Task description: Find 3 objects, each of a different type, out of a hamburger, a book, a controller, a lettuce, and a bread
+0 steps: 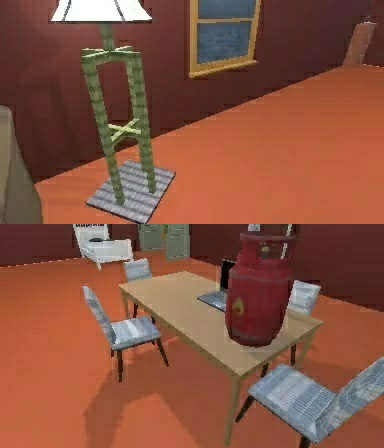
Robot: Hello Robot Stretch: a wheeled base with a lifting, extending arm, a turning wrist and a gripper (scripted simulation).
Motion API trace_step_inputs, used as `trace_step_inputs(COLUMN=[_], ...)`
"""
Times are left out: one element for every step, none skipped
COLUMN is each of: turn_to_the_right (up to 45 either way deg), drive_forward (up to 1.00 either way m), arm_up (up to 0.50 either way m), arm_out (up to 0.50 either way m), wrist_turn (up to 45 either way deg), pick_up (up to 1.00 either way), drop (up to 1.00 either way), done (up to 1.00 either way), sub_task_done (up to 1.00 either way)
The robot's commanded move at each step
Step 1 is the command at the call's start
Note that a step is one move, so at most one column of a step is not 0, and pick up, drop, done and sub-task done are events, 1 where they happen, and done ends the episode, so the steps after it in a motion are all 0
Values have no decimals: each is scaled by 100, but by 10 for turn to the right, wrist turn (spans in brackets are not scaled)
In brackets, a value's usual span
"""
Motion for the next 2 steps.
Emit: trace_step_inputs(turn_to_the_right=[360,0], drive_forward=[0,100], arm_up=[0,0], arm_out=[0,0], wrist_turn=[0,0], pick_up=[0,0], drop=[0,0], done=[0,0], sub_task_done=[0,0])
